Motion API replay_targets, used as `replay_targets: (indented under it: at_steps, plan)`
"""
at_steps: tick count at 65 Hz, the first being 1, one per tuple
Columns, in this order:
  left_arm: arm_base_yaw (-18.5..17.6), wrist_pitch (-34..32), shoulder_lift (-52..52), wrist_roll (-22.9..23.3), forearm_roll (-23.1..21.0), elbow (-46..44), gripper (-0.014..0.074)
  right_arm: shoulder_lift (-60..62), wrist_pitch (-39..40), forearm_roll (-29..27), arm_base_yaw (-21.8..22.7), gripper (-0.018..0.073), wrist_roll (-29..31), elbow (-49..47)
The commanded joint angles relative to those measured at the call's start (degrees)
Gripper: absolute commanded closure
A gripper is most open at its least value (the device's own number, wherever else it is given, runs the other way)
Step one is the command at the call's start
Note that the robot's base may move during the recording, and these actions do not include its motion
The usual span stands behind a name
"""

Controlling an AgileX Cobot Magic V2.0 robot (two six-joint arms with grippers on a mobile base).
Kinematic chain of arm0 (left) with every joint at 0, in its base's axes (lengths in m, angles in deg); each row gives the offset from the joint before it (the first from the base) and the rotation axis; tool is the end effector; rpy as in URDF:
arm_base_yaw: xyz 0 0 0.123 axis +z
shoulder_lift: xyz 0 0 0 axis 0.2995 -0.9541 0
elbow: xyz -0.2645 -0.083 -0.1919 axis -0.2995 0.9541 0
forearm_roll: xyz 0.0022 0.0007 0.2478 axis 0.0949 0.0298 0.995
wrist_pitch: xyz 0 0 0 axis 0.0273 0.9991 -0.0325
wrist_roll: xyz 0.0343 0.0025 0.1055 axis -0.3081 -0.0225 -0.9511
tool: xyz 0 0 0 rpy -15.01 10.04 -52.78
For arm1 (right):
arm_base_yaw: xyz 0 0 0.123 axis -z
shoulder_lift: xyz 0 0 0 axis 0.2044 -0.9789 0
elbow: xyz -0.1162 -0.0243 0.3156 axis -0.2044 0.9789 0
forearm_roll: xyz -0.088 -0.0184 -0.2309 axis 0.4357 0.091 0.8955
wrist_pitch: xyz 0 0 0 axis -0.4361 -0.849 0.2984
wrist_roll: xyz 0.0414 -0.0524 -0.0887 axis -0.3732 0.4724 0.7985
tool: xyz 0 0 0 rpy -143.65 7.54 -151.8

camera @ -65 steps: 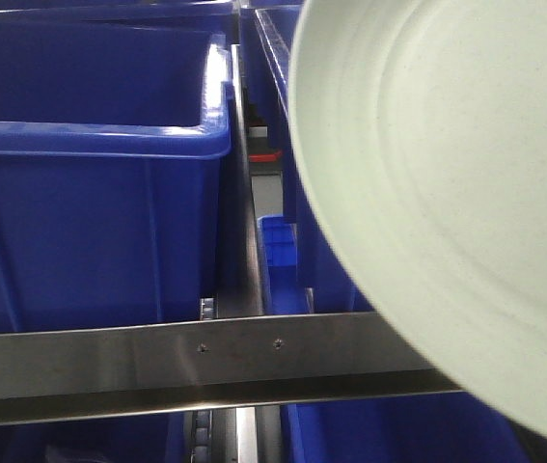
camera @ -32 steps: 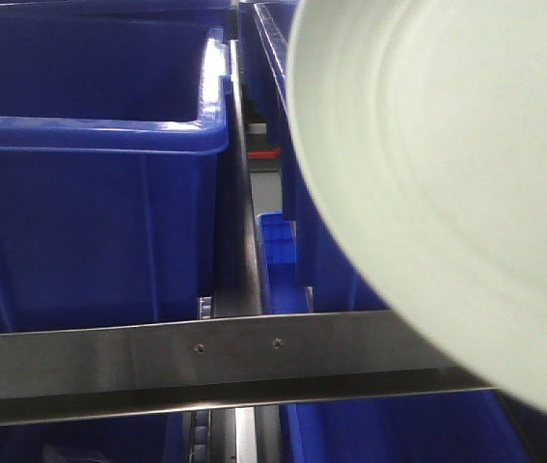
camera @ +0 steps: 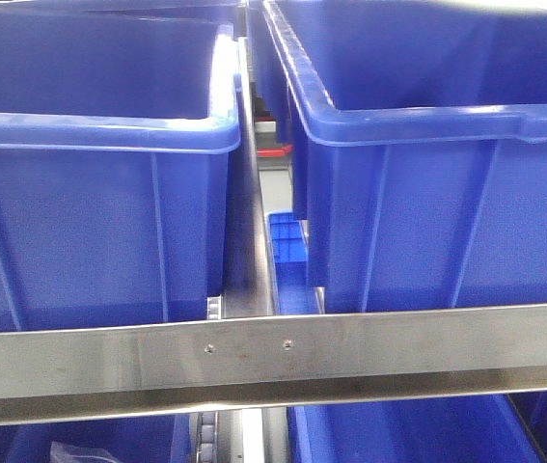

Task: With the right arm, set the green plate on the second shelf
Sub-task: 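Lower the plate into the blue bin and open the right gripper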

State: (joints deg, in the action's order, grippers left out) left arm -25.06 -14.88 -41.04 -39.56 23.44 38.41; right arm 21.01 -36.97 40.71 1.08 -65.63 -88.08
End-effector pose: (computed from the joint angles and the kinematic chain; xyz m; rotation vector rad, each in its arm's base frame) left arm 0.0188 -0.0028 0.2172 0.0272 1.4475 -0.1927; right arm 0.1311 0.0240 0.3832 0.1121 1.4204 0.4279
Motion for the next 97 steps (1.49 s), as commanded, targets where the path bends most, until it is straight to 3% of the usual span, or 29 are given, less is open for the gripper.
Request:
replay_targets:
  at_steps: [1,9,20,33,38,52,56,61,64,80,97]
  plan:
    - [-0.1,-4.8,1.0,0.1,-0.4,2.3,0.0466,-7.5,10.7,-1.2,3.6,0.0532,0.0,-7.2]
    - [-0.1,-4.8,1.0,0.1,-0.4,2.3,0.0467,-18.5,10.1,-1.2,7.0,0.0530,0.0,-14.8]
    - [-0.1,-4.8,1.0,0.1,-0.4,2.3,0.0466,-31.1,6.0,-1.1,6.9,0.0506,-0.2,-22.7]
    - [-0.1,-4.8,1.0,0.1,-0.4,2.3,0.0466,-39.8,-0.6,-1.1,5.8,0.0224,-0.5,-28.6]
    - [-0.1,-4.8,1.0,0.1,-0.4,2.3,0.0466,-40.9,-3.2,-1.1,5.8,0.0188,-0.5,-29.8]
    - [-0.1,-4.8,1.0,0.1,-0.4,2.3,0.0466,-38.9,-12.7,2.0,5.9,0.0229,-0.4,-30.7]
    - [-0.1,-4.8,1.0,0.1,-0.4,2.3,0.0466,-37.3,-15.8,4.3,5.9,0.0349,-0.4,-30.7]
    - [-0.1,-4.8,1.0,0.1,-0.4,2.3,0.0467,-34.1,-20.2,7.1,5.9,0.0561,-0.4,-30.6]
    - [-0.1,-4.8,1.0,0.1,-0.4,2.3,0.0467,-32.0,-22.7,8.5,5.9,0.0515,-0.4,-30.6]
    - [-0.1,-4.8,1.0,0.1,-0.4,2.3,0.0466,-18.8,-36.3,10.2,5.9,0.0542,-0.4,-30.6]
    - [-0.1,-4.8,1.0,0.1,-0.4,2.3,0.0466,-14.7,-38.0,10.3,5.1,0.0542,-0.5,-30.6]
